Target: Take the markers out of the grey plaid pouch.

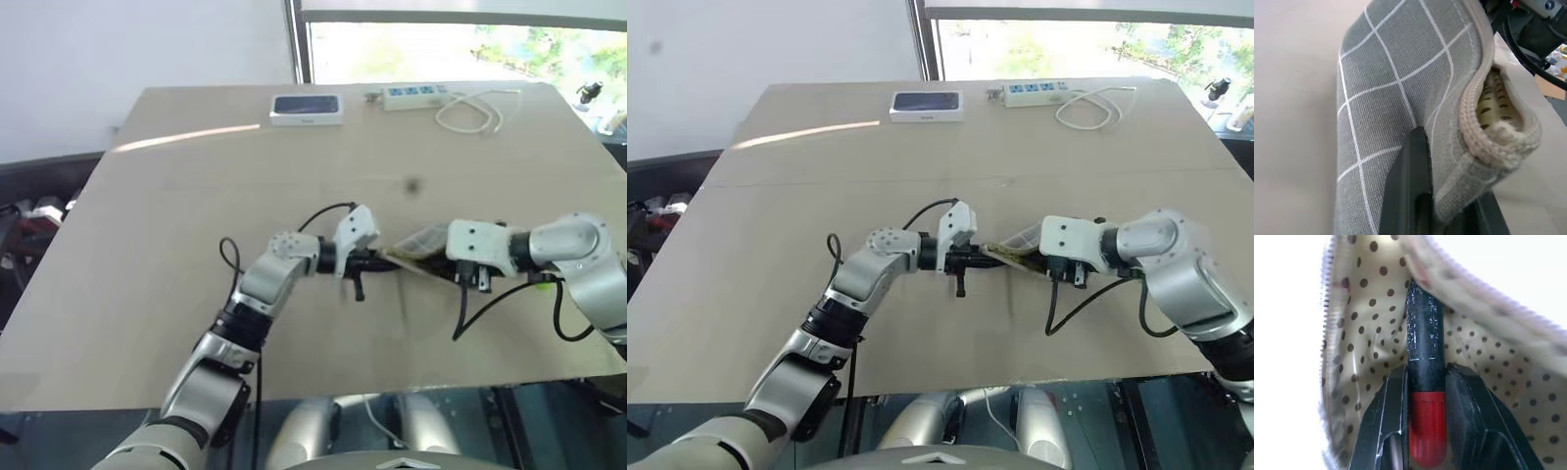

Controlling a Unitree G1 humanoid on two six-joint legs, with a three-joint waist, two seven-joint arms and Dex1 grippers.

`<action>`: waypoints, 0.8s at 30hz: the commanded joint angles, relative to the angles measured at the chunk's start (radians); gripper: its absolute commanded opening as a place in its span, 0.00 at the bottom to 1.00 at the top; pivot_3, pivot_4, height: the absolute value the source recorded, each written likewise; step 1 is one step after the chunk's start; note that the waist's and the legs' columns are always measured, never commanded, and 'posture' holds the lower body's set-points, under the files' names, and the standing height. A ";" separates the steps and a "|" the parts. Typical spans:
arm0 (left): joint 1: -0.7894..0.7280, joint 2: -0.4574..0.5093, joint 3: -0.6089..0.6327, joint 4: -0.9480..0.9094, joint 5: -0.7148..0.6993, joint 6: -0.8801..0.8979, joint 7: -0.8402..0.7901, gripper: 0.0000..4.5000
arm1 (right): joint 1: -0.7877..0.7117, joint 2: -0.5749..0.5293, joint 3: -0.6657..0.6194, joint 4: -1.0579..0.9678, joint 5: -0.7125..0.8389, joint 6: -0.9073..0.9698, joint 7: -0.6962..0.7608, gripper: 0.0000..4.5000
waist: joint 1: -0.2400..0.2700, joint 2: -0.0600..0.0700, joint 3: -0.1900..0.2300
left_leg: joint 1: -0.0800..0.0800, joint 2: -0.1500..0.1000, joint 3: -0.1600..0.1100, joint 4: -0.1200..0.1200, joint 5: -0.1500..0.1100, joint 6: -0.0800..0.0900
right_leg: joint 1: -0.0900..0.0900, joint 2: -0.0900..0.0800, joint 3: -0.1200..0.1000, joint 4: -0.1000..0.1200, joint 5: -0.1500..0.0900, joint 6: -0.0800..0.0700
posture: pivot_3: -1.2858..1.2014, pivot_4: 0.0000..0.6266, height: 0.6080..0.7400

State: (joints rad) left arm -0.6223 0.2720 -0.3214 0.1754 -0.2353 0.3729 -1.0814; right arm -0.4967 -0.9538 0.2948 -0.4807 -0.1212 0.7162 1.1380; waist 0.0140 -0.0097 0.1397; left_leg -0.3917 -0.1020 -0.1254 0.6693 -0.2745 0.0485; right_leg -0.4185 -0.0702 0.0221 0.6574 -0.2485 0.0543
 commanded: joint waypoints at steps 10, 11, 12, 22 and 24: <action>-0.028 -0.017 0.005 -0.021 0.036 -0.003 0.068 0.00 | -0.040 -0.088 0.001 -0.143 -0.021 0.039 -0.005 0.13 | 0.000 0.000 0.000 | -0.001 0.000 0.000 0.000 0.000 0.000 | -0.001 0.000 0.000 0.000 0.000 0.000 | 0.52 0.24 1.00; -0.030 -0.021 0.008 -0.025 0.037 0.001 0.080 0.00 | -0.039 -0.089 0.007 -0.149 -0.024 0.039 -0.006 0.13 | 0.000 0.000 0.000 | -0.001 0.000 0.000 0.000 0.000 0.000 | -0.001 0.000 0.000 0.000 0.000 0.000 | 0.52 0.24 1.00; -0.032 -0.027 0.010 -0.030 0.042 0.003 0.095 0.00 | -0.035 -0.082 0.009 -0.159 -0.016 0.046 -0.007 0.13 | 0.000 0.000 0.000 | -0.001 0.000 0.000 0.000 0.000 0.000 | -0.001 0.000 0.000 0.000 0.000 0.000 | 0.52 0.24 1.00; -0.035 -0.053 0.005 0.006 0.135 -0.046 0.225 0.00 | -0.046 -0.080 -0.093 -0.207 0.083 0.152 0.000 0.13 | 0.001 0.000 0.000 | -0.002 0.000 0.000 0.000 0.000 0.000 | -0.002 0.000 0.000 0.000 0.000 0.000 | 0.52 0.24 1.00; -0.045 -0.080 -0.006 -0.019 0.139 -0.029 0.248 0.00 | -0.061 -0.017 -0.127 -0.265 0.172 0.256 -0.001 0.13 | 0.001 0.000 0.000 | -0.002 0.000 0.000 0.000 0.000 0.000 | -0.002 0.000 0.000 0.000 0.000 0.000 | 0.52 0.24 1.00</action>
State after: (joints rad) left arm -0.6395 0.2092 -0.3244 0.1779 -0.1137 0.3406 -0.8735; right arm -0.5282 -0.9951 0.2131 -0.6390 -0.0312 0.9287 1.1261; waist 0.0149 -0.0097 0.1397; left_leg -0.3939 -0.1020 -0.1255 0.6697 -0.2745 0.0485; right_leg -0.4202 -0.0703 0.0218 0.6576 -0.2485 0.0543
